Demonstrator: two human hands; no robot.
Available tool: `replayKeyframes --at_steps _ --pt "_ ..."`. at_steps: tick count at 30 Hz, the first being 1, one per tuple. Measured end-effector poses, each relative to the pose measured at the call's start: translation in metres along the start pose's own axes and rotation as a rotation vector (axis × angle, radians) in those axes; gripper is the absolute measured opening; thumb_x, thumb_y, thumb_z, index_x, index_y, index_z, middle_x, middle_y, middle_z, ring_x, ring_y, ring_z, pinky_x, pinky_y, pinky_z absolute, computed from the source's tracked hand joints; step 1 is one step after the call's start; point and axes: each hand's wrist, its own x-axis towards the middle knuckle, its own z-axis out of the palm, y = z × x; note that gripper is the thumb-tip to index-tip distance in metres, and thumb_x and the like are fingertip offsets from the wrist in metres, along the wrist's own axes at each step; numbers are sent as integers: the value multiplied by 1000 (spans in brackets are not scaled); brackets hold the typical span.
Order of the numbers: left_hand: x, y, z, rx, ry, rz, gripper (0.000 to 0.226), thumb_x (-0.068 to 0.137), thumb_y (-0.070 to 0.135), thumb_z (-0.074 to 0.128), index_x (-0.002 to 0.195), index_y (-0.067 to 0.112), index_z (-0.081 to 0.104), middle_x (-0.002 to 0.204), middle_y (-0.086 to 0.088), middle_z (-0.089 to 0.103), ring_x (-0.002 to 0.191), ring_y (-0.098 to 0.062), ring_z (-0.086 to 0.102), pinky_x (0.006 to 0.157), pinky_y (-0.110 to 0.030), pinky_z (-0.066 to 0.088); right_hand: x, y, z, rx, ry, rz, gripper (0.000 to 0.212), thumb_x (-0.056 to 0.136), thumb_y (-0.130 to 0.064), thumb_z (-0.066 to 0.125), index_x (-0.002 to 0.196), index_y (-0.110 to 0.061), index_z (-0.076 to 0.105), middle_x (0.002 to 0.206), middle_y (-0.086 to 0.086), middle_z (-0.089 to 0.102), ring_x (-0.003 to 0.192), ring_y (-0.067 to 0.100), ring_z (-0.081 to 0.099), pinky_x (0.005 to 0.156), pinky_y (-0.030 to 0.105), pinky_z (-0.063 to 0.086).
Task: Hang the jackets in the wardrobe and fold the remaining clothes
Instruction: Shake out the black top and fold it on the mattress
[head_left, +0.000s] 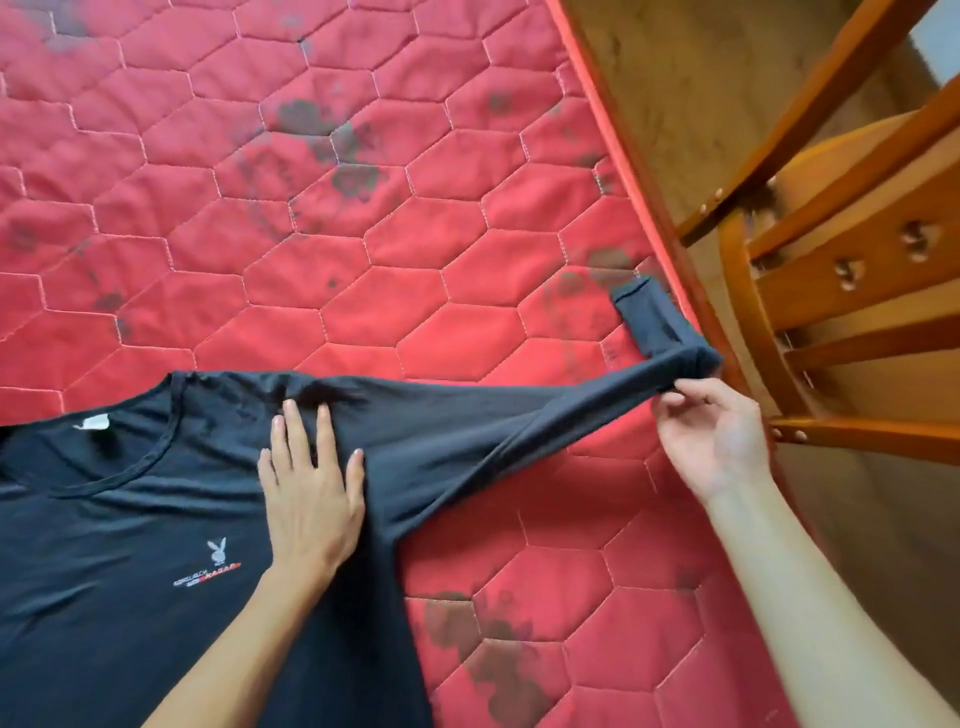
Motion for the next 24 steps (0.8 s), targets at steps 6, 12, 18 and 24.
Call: replayKeyframes --at_steps 6,12,18,24 --pt "5 79 -4 -5 3 429 57 94 28 43 146 4 44 158 -25 27 145 -41 29 112 -56 33 6 -8 -47 22 35 -48 76 7 -7 84 83 -11 81 94 8 75 81 23 73 78 28 58" --pt "-4 187 -7 -64 -74 728 53 89 27 43 136 7 56 149 -23 45 136 -38 46 107 -51 44 -2 -25 -49 204 134 -57 68 35 -4 66 102 -5 74 112 16 72 107 34 68 105 43 45" --pt "-6 259 -17 -173 -164 748 60 80 20 41 136 8 55 143 -20 51 135 -37 47 109 -51 41 -11 -60 -41 85 186 -70 44 83 -28 62 122 -8 65 120 14 69 115 34 64 100 46 49" --pt "2 332 -39 -367 -266 711 61 82 32 30 132 8 55 128 -11 61 121 -33 54 103 -49 39 -9 -86 -51 -102 250 -8 52 96 -51 50 132 -14 58 128 17 67 119 37 63 109 53 42"
